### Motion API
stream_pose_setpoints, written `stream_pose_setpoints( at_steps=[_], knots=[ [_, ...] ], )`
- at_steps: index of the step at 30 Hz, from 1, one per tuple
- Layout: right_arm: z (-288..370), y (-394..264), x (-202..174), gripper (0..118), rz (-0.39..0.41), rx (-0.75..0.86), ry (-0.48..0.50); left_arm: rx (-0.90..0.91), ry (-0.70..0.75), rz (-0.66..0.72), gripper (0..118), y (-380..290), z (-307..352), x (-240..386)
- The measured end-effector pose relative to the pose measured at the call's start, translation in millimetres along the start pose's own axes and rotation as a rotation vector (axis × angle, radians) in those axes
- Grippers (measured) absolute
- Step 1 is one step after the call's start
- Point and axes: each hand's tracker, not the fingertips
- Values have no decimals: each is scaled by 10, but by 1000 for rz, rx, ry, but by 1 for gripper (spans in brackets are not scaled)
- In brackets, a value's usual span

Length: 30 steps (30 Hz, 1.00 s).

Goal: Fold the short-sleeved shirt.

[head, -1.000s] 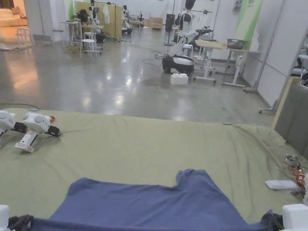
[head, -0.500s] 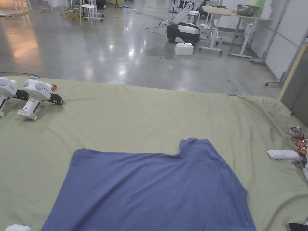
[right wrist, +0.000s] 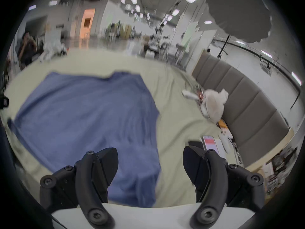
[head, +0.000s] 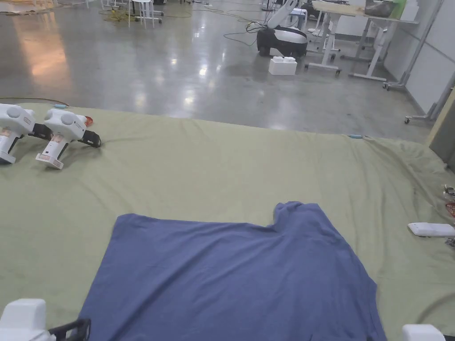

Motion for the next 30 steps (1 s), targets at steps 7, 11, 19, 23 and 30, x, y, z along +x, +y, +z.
stream_pose_setpoints(
  at_steps=[7,11,19,23,30],
  knots=[
    [35,502,-315,85,-157,340,36,237,-15,-34,67,399,-45,462],
    [107,775,-470,74,-249,481,46,409,7,-65,36,586,53,755],
    [202,1043,-615,3,-252,640,20,584,14,-145,0,759,293,1059],
    [143,1077,-609,0,-242,629,33,574,10,-135,0,815,304,1007],
    [26,937,-590,0,-204,578,71,274,7,-41,0,644,170,520]
  ],
)
